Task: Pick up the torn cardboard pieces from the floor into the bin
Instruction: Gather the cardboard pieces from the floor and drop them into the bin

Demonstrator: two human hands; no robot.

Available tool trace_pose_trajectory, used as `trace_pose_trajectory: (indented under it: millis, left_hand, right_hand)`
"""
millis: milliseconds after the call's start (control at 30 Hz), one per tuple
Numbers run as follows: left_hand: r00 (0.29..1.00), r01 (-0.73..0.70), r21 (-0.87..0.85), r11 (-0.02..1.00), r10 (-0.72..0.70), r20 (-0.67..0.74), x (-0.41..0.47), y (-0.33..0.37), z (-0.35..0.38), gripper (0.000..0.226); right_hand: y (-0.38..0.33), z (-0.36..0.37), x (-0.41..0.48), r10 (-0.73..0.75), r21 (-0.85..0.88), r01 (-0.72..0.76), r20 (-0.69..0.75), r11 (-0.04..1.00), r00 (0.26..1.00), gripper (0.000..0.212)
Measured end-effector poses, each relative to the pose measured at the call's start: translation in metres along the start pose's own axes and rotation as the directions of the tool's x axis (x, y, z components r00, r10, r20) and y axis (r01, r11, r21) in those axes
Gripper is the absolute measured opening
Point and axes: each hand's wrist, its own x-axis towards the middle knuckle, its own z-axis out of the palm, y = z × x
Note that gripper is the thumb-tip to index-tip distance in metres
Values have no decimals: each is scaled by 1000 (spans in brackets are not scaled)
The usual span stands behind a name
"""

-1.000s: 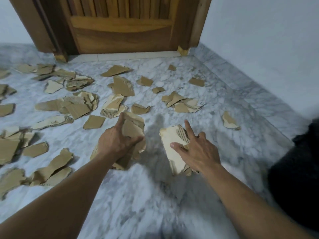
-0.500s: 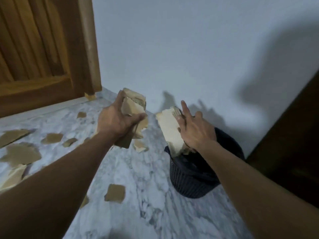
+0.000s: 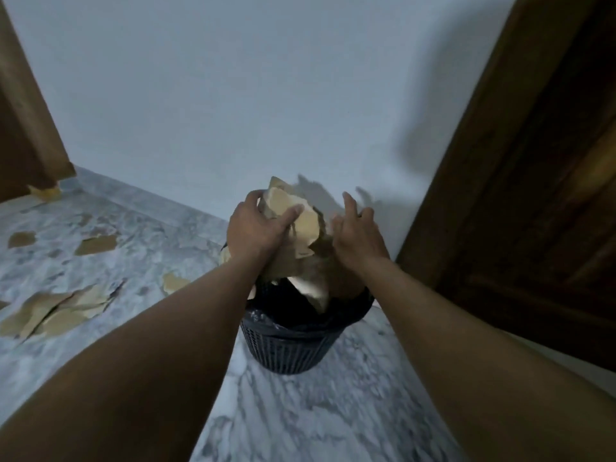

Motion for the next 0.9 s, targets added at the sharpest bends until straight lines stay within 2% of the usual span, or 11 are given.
trace_pose_trajectory:
  millis: [100, 233, 367, 467, 567, 733, 833, 900]
  left_hand:
    - [997, 54, -39, 998, -51, 64, -7, -12, 8, 72]
    - [999, 49, -46, 998, -49, 2, -8, -26, -20, 55]
    - [998, 19, -6, 1000, -20, -55, -13, -52, -76, 50]
    - [997, 17, 85, 996, -11, -74, -21, -85, -127, 50]
    - [995, 68, 194, 979, -52, -87, -33, -133, -175, 51]
    - [971, 231, 371, 899, -189, -147, -65, -239, -230, 59]
    - [949, 314, 469, 825, -281, -141, -98, -300, -243, 72]
    - [932, 353, 532, 770, -339, -129, -115, -334, -248, 81]
  right_hand:
    - [7, 6, -8, -10, 41, 8, 51, 999, 999, 52]
    - [-13, 1, -21, -25, 104, 21, 42, 994, 999, 53]
    - [-57, 3, -38, -111, 107, 104, 61, 989, 992, 55]
    - [-103, 14, -56, -235, 89, 229, 62, 969, 970, 53]
    - [-153, 46, -75, -359, 0, 360, 60, 933, 931, 49]
    - [-193, 150, -102, -537, 76, 532, 62, 843, 841, 49]
    - [-196, 216, -121, -474, 164, 446, 256, 880, 842, 57]
    - [-194, 258, -130, -406, 146, 381, 430, 913, 807, 66]
